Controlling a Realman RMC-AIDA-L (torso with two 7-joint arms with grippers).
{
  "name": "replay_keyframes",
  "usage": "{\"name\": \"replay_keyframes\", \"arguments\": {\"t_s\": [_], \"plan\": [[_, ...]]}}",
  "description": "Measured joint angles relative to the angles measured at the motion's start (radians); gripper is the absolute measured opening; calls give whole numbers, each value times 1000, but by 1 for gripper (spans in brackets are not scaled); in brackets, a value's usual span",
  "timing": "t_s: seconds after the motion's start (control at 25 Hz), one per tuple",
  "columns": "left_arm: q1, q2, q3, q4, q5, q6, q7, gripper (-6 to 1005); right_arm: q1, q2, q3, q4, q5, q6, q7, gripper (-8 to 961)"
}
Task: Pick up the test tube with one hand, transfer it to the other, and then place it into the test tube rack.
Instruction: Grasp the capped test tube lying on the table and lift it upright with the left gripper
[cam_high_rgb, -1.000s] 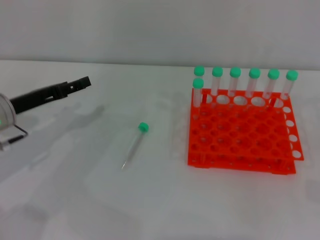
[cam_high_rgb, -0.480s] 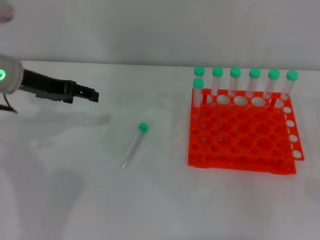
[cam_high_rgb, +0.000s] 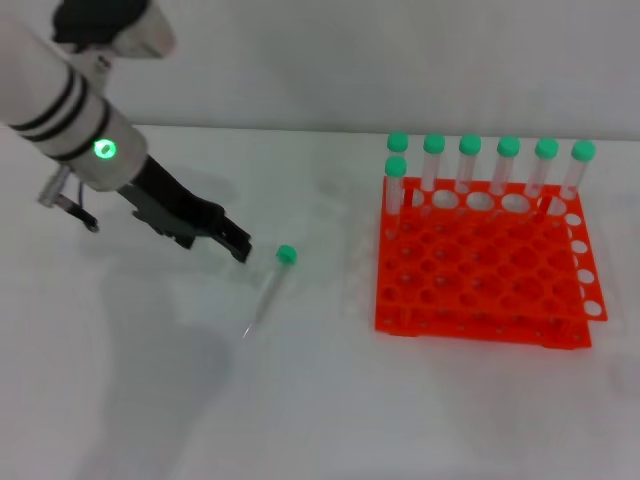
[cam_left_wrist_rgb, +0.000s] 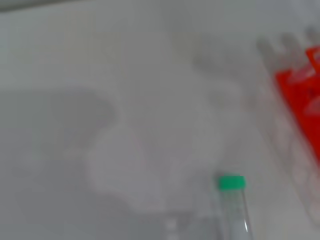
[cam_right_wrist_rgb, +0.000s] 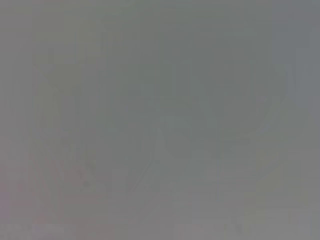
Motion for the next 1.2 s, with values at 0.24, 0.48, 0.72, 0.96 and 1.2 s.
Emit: {"name": "replay_keyframes", "arguments": {"t_s": [0.24, 0.48, 0.72, 0.96, 1.2], "plan": [[-17, -15, 1, 67, 74, -65, -79, 876, 1, -1, 2, -4, 5, -14, 0, 849], [-18, -20, 1, 138, 132, -100, -147, 875, 5, -1, 3, -7, 6, -27, 0, 849], [-30, -27, -1, 182, 174, -113, -220, 871, 16, -2, 3, -8, 5, -39, 0, 849], [-31, -28, -1, 190, 179, -123, -276, 860, 20, -3, 3, -9, 4, -49, 0, 849], [-21, -30, -1, 238, 180, -161, -324, 757, 18, -3, 3, -9, 4, -52, 0, 849]]}}
